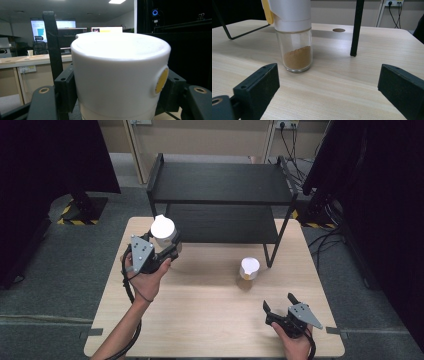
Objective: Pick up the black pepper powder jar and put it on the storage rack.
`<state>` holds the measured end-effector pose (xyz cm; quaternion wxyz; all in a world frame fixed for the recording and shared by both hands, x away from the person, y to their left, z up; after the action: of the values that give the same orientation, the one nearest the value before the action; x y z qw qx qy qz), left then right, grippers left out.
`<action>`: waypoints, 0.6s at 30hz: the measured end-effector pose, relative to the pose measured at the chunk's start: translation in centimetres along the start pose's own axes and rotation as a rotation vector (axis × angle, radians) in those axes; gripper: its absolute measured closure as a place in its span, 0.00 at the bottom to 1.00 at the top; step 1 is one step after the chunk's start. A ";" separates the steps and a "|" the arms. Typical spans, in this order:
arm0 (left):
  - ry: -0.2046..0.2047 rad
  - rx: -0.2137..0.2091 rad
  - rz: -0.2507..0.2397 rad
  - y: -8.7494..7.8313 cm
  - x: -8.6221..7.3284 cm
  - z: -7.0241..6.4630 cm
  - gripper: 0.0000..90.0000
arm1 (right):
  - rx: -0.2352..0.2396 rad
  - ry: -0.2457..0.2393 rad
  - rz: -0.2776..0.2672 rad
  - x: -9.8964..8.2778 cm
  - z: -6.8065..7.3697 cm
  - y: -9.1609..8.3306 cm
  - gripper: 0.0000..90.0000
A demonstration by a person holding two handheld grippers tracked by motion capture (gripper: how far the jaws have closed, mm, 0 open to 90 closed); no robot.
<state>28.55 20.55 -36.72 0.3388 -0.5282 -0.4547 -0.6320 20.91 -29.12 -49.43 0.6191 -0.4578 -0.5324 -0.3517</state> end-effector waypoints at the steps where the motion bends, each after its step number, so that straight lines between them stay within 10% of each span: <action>1: 0.001 0.000 -0.002 0.1 0.1 0.0 0.34 | 0.000 0.000 0.000 0.0 0.0 0.0 0.05; 18: 0.001 0.017 -0.045 1.3 2.2 0.0 0.34 | 0.000 0.000 0.000 0.0 0.0 0.0 0.05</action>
<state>29.32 20.20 -34.32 0.3293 -0.5147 -0.4714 -0.6359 20.93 -29.12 -49.43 0.6192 -0.4578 -0.5322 -0.3518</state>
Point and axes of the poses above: each handheld gripper's, and its own axes: y roughly forward along the jaws, x roughly out of its top, z roughly to its left, the point moved 3 cm from there along y, roughly forward along the jaws, and after that the axes turned 4 degrees about -z, right-handed, at the moved point
